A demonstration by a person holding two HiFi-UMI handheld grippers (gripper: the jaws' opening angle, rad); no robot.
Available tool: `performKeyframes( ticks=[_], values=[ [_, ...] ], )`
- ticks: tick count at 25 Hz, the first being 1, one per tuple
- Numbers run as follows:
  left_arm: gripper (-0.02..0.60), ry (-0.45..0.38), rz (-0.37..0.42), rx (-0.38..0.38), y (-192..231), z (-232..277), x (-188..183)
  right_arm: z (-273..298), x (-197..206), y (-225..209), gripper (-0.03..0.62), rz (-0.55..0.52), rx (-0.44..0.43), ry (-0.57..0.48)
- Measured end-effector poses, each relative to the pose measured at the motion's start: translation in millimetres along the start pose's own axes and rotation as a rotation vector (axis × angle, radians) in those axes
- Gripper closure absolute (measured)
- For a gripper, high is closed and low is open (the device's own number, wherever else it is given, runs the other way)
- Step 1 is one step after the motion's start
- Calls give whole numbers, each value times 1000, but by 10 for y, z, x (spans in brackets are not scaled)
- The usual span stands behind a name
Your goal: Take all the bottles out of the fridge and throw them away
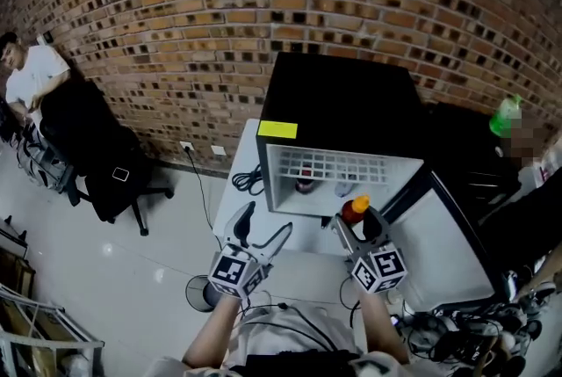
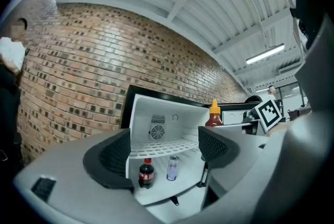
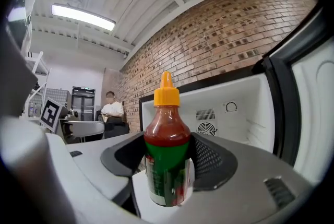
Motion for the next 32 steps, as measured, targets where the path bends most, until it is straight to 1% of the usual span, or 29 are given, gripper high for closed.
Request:
performKeyframes(
  ticks=[3,5,8,10,12,14,16,18,22,24,26,28,30,32],
  values=[
    [186,2,0,3,3,37,77,-88,35,41,309,-1,-16,6],
    [186,3,-5,-3,3,26,100,-78,93,134,309,4,-49,34],
    [186,20,-4,-23,78,-55,167,42,364,262,309,9,-100,95],
    [186,40,-1,-53,172,-168,283,148,588,407,309,15,-149,144],
    [186,70,-12,-110,284,-355,446,251,791,614,309,18,-223,191],
    [186,91,-35,-185,439,-619,620,362,977,904,309,21,-316,237],
    [186,103,-55,-262,641,-937,779,480,1184,1285,309,35,-414,295],
    [186,119,-86,-351,807,-1313,1010,559,1470,1706,309,41,-531,365],
    [186,166,-178,-525,1046,-2019,1603,691,2237,2470,309,-5,-763,509],
    [186,197,-230,-613,1218,-2415,1961,745,2670,2892,309,-11,-857,583],
    [186,220,-279,-693,1426,-2819,2317,824,3148,3344,309,18,-928,670],
    [186,235,-329,-779,1599,-3204,2689,878,3694,3798,309,43,-998,753],
    [186,255,-380,-871,1659,-3563,3137,805,4357,4207,309,7,-1086,830],
    [186,275,-418,-934,1750,-3868,3624,747,5101,4571,310,-49,-1139,906]
  ],
)
Point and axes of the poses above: the fingertips, and each gripper's own axes: z forward along the fingers, y to its left, x out of its underside, the point moved 1 cm from there along -z, backward along the fingers, and after that the axes turned 6 degrees about -z, right-handed, at the moved point
